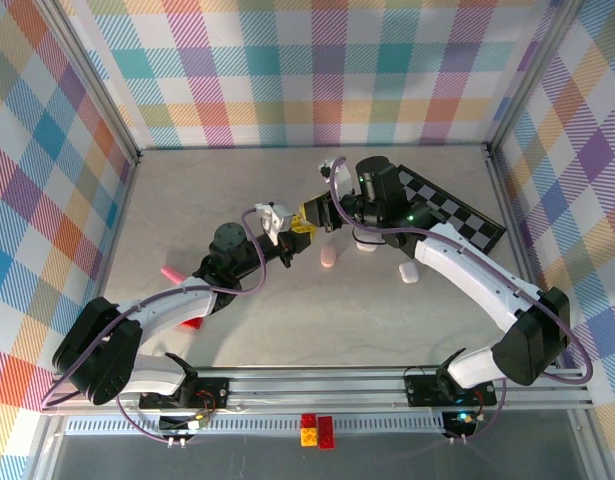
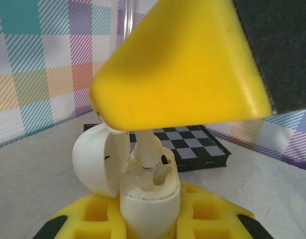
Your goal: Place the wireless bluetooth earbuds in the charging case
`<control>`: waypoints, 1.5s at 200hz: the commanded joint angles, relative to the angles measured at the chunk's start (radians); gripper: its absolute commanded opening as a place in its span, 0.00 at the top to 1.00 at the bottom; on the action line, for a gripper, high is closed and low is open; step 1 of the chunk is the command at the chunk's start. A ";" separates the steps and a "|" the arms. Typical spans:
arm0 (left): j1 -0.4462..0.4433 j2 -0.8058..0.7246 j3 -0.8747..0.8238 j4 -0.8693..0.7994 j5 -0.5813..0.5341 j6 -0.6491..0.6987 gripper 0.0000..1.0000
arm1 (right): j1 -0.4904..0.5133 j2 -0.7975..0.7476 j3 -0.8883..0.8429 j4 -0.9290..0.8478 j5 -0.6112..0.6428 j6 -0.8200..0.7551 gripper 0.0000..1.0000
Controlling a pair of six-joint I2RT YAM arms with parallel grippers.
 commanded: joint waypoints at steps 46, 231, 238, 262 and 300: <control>-0.002 -0.014 0.056 -0.019 0.024 -0.010 0.97 | -0.003 -0.059 -0.037 0.061 0.016 -0.003 0.79; 0.010 -0.015 0.068 0.006 0.059 -0.055 0.97 | -0.003 -0.043 -0.030 -0.012 0.032 -0.055 0.79; 0.011 -0.016 0.068 0.010 0.061 -0.062 0.97 | -0.003 -0.040 -0.032 -0.012 0.029 -0.055 0.79; 0.012 -0.022 0.070 0.012 0.065 -0.068 0.97 | -0.003 -0.040 -0.054 0.008 0.015 -0.051 0.79; 0.013 -0.027 0.073 0.023 0.074 -0.084 0.97 | -0.003 -0.027 -0.068 0.018 0.006 -0.065 0.79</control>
